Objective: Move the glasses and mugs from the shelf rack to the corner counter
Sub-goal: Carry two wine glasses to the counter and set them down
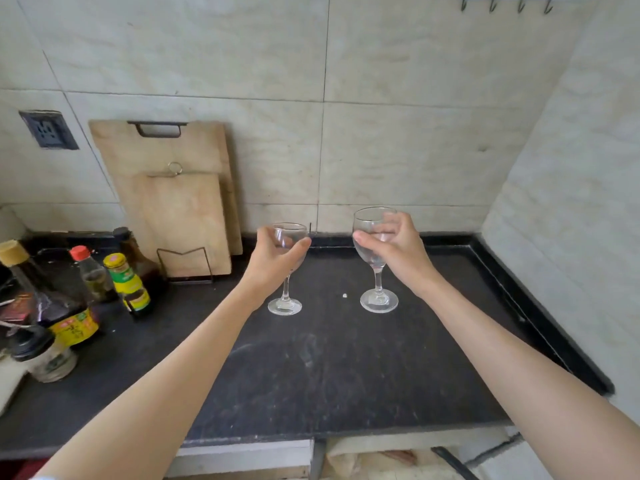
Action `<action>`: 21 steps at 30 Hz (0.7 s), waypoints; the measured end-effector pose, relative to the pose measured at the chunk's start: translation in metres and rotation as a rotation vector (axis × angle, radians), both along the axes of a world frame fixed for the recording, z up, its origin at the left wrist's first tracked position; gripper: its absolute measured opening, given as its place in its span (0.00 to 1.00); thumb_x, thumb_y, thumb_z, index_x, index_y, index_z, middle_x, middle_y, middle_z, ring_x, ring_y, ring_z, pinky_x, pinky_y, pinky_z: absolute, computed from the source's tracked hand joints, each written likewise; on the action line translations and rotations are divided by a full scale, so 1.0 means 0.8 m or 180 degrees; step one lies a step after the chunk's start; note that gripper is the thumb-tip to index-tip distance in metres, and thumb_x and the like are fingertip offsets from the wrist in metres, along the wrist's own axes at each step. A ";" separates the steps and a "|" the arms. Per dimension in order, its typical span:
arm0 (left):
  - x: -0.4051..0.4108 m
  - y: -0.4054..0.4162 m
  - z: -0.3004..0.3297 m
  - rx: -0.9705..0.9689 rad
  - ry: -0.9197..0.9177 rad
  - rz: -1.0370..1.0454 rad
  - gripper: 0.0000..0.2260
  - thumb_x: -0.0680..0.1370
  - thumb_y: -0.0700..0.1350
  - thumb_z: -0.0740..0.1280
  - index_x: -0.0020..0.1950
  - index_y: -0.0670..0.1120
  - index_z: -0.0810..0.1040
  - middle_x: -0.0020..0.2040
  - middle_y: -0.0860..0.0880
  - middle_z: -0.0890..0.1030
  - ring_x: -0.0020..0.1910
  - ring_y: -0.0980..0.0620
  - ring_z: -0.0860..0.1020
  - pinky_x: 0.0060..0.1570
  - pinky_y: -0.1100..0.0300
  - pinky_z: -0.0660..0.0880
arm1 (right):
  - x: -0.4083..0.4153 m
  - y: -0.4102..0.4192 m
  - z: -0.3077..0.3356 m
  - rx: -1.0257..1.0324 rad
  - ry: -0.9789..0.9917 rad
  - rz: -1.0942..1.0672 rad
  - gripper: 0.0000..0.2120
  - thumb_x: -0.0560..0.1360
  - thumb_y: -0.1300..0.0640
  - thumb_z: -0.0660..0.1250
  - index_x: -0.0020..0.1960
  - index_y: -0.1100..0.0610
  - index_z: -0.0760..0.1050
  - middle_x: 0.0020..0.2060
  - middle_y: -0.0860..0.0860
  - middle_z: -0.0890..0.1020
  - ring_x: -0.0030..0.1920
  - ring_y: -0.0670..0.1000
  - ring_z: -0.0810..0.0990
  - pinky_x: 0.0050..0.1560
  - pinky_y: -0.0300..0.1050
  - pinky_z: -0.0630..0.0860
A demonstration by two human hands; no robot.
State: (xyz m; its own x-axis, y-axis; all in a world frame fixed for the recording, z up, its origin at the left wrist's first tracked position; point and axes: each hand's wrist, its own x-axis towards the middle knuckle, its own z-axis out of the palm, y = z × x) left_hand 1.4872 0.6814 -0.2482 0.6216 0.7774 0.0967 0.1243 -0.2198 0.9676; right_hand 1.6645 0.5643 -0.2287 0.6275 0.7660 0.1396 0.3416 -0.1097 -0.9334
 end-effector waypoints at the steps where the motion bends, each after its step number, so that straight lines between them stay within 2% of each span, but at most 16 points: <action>1: 0.024 0.015 -0.007 -0.0080 0.0081 0.0077 0.17 0.76 0.50 0.66 0.45 0.38 0.62 0.30 0.50 0.67 0.28 0.54 0.64 0.36 0.61 0.64 | 0.025 0.017 -0.007 -0.0073 0.0021 0.0043 0.33 0.66 0.46 0.74 0.64 0.56 0.63 0.59 0.50 0.75 0.56 0.46 0.74 0.48 0.35 0.68; 3: 0.068 0.044 -0.023 -0.0141 0.0211 0.0266 0.17 0.75 0.50 0.67 0.46 0.38 0.63 0.32 0.50 0.71 0.29 0.55 0.68 0.39 0.59 0.67 | 0.072 0.051 -0.024 -0.0214 0.0029 0.0130 0.31 0.66 0.45 0.74 0.62 0.53 0.64 0.62 0.48 0.74 0.56 0.45 0.73 0.47 0.33 0.67; 4: 0.090 0.059 -0.032 -0.0149 0.0259 0.0319 0.17 0.75 0.49 0.67 0.48 0.38 0.64 0.37 0.48 0.74 0.31 0.56 0.71 0.41 0.59 0.70 | 0.093 0.068 -0.034 -0.0276 0.0019 0.0161 0.31 0.65 0.45 0.74 0.62 0.53 0.64 0.63 0.48 0.73 0.56 0.45 0.73 0.46 0.32 0.66; 6: 0.131 0.088 -0.054 -0.0226 0.0354 0.0351 0.15 0.74 0.48 0.69 0.55 0.46 0.67 0.52 0.45 0.76 0.44 0.53 0.78 0.51 0.56 0.75 | 0.132 0.101 -0.055 -0.0389 0.0005 0.0183 0.33 0.65 0.45 0.74 0.64 0.53 0.63 0.61 0.48 0.73 0.54 0.46 0.73 0.44 0.31 0.66; 8: 0.168 0.117 -0.079 -0.0219 0.0524 0.0395 0.16 0.73 0.48 0.70 0.57 0.53 0.66 0.60 0.45 0.71 0.56 0.46 0.76 0.59 0.49 0.73 | 0.163 0.132 -0.077 -0.0446 -0.0040 0.0183 0.34 0.64 0.47 0.75 0.65 0.52 0.64 0.59 0.48 0.72 0.52 0.44 0.73 0.43 0.30 0.66; 10: 0.197 0.143 -0.103 -0.0259 0.0800 0.0549 0.22 0.72 0.49 0.71 0.62 0.51 0.66 0.62 0.44 0.68 0.60 0.42 0.72 0.62 0.45 0.71 | 0.189 0.160 -0.100 -0.0501 -0.0089 0.0184 0.35 0.63 0.49 0.76 0.65 0.52 0.65 0.58 0.49 0.69 0.50 0.43 0.72 0.41 0.29 0.68; 13: 0.238 0.179 -0.141 -0.0484 0.0979 0.0702 0.27 0.71 0.48 0.72 0.66 0.50 0.64 0.64 0.42 0.66 0.60 0.43 0.72 0.63 0.45 0.71 | 0.227 0.201 -0.139 -0.0570 0.0004 0.0206 0.35 0.62 0.53 0.77 0.65 0.50 0.65 0.58 0.51 0.67 0.52 0.47 0.73 0.40 0.26 0.69; 16: 0.270 0.210 -0.177 -0.0545 0.1013 0.0719 0.25 0.71 0.46 0.73 0.64 0.53 0.66 0.64 0.44 0.64 0.57 0.46 0.72 0.61 0.53 0.70 | 0.259 0.234 -0.175 -0.0672 0.0224 0.0274 0.36 0.62 0.54 0.77 0.65 0.49 0.64 0.60 0.51 0.69 0.55 0.48 0.74 0.46 0.34 0.71; 19: 0.295 0.237 -0.206 -0.0569 0.1058 0.0637 0.26 0.71 0.44 0.73 0.64 0.52 0.66 0.62 0.43 0.68 0.59 0.46 0.71 0.59 0.52 0.72 | 0.281 0.260 -0.206 -0.0787 0.0291 0.0319 0.38 0.63 0.53 0.77 0.68 0.49 0.63 0.62 0.49 0.72 0.58 0.50 0.74 0.57 0.46 0.73; 21: 0.307 0.252 -0.220 -0.0568 0.0983 0.0566 0.25 0.70 0.43 0.73 0.64 0.50 0.67 0.61 0.45 0.72 0.59 0.47 0.73 0.55 0.54 0.73 | 0.291 0.273 -0.223 -0.0841 0.0384 0.0329 0.39 0.63 0.53 0.77 0.69 0.49 0.62 0.62 0.48 0.72 0.59 0.50 0.74 0.59 0.49 0.73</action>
State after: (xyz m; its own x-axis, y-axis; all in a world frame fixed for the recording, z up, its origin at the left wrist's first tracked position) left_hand 1.7330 0.8827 -0.4244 0.4546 0.8631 -0.2200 0.4363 -0.0005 0.8998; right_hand 1.8973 0.7828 -0.4072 0.5442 0.8265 -0.1437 0.2521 -0.3245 -0.9117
